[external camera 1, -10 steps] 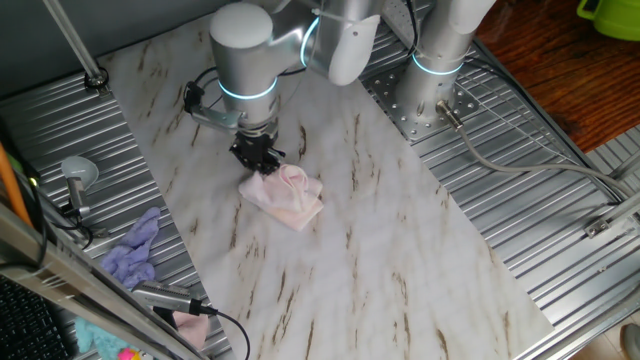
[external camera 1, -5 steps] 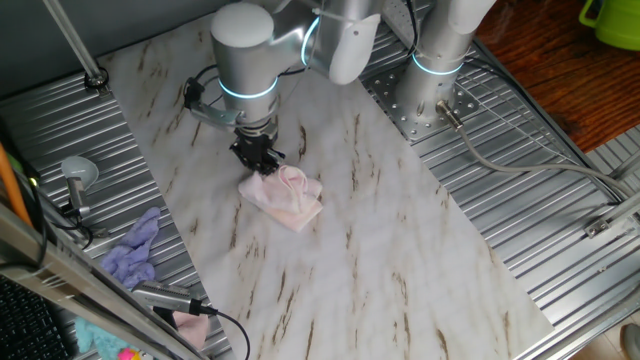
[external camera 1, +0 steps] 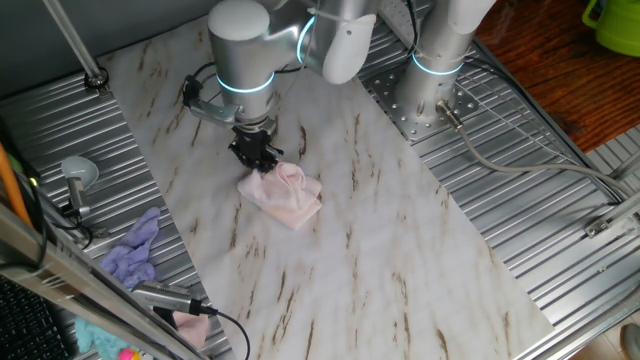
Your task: Clean the table with a cloth
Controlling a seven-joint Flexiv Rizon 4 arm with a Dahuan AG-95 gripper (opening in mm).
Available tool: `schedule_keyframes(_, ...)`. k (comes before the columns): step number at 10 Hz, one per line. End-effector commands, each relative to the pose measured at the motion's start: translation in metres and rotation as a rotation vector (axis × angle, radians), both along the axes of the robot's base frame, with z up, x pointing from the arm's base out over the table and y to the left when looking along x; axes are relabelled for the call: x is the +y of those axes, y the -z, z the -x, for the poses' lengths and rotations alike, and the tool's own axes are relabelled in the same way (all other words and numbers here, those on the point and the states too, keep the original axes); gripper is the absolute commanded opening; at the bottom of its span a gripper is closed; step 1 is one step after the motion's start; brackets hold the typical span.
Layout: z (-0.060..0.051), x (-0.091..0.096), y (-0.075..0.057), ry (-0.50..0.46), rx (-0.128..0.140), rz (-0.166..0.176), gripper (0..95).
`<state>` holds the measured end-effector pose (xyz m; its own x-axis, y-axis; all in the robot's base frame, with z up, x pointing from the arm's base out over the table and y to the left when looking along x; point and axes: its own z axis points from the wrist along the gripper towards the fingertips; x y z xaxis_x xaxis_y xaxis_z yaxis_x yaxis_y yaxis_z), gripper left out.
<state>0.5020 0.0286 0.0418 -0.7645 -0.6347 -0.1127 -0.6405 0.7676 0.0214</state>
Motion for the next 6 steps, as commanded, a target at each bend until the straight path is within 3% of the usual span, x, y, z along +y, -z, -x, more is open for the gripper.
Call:
schedule_keyframes(1, 0.001, -0.013, 0.002, -0.033, -0.003, 0.019, 0.0)
schedule_keyframes(5, 0.002, -0.047, -0.005, -0.101, -0.006, 0.058, 0.0)
schedule_keyframes(6, 0.003, -0.051, -0.006, -0.098, -0.004, 0.052, 0.0)
